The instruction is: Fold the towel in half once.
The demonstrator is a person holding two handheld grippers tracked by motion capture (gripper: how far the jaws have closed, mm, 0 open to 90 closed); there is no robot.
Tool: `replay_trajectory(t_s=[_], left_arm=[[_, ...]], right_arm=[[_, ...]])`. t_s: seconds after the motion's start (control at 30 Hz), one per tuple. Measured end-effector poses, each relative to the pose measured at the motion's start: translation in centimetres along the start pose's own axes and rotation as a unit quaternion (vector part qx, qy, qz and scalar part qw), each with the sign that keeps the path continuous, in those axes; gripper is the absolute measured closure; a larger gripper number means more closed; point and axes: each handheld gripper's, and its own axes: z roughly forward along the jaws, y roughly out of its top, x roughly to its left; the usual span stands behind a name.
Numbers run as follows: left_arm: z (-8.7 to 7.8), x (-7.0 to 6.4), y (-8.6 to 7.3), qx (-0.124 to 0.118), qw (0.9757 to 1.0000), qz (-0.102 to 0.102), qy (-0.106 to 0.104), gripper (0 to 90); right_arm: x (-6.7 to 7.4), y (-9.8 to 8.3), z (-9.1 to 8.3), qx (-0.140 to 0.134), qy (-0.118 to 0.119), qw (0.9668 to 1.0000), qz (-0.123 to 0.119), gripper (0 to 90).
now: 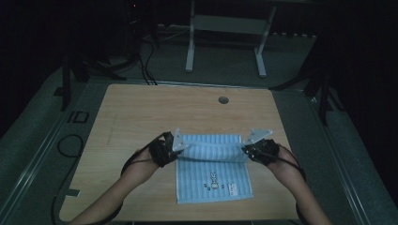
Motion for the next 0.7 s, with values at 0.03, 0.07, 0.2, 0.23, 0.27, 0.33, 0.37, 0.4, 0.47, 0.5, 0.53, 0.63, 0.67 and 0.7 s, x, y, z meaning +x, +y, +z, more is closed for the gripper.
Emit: replay_trajectory(t_s=[0.03,0.07,0.2,0.23,0.27,0.33,0.37,0.4,0.47,0.5,0.53,0.63,0.67,0.7], left_arm=[[0.1,-0.6,-0.5,-0.003,1.0,-0.005,-0.005,88.9],[0.1,-1.4,-1.1,-0.003,0.9999,-0.005,-0.009,88.9],[0.5,-3.1,-2.5,-0.003,0.9997,-0.008,-0.025,88.8],[0.6,-3.4,-2.8,-0.001,0.9995,-0.008,-0.032,88.7],[0.7,-3.9,-3.1,0.0,0.9993,-0.006,-0.037,88.7],[0.8,-5.0,-3.6,0.011,0.9981,-0.001,-0.061,87.3],[0.7,-5.6,-4.0,0.012,0.9974,0.006,-0.07,86.2],[0.6,-6.2,-4.3,0.018,0.9962,0.009,-0.085,83.2],[0.2,-7.1,-4.7,0.028,0.9929,0.02,-0.114,73.6],[-0.1,-7.3,-4.9,0.026,0.9928,0.018,-0.116,70.7],[-0.3,-7.5,-4.9,0.027,0.9918,0.014,-0.124,68.5],[-0.5,-7.4,-5.0,0.033,0.9906,0.017,-0.132,60.9],[-0.3,-7.0,-4.9,0.036,0.992,0.012,-0.12,59.0],[-0.1,-6.7,-4.9,0.038,0.9923,0.008,-0.117,59.0]], right_arm=[[0.8,-0.8,0.1,0.002,0.006,1.0,-0.002,81.0],[1.4,-1.3,0.1,0.003,0.008,0.9999,-0.005,81.0],[3.0,-3.4,-0.2,0.0,0.026,0.9997,0.001,80.8],[3.4,-4.0,-0.3,-0.006,0.033,0.9994,0.007,80.8],[3.6,-4.3,-0.4,-0.008,0.035,0.9993,0.007,80.7],[4.3,-5.1,-0.5,-0.002,0.049,0.9987,0.011,79.2],[4.7,-5.6,-0.7,-0.001,0.057,0.9983,0.013,79.1],[5.1,-6.0,-0.8,0.001,0.071,0.9973,0.017,76.4],[5.9,-7.0,-1.2,0.004,0.106,0.9942,0.018,71.2],[6.3,-7.5,-1.5,0.005,0.113,0.9934,0.018,68.9],[6.4,-7.8,-1.7,0.01,0.118,0.9927,0.019,68.4],[6.3,-8.6,-2.0,0.014,0.11,0.9932,0.035,64.4],[6.0,-8.7,-2.1,0.015,0.108,0.9932,0.039,64.4],[5.8,-8.7,-2.0,0.013,0.103,0.9936,0.044,64.4]])
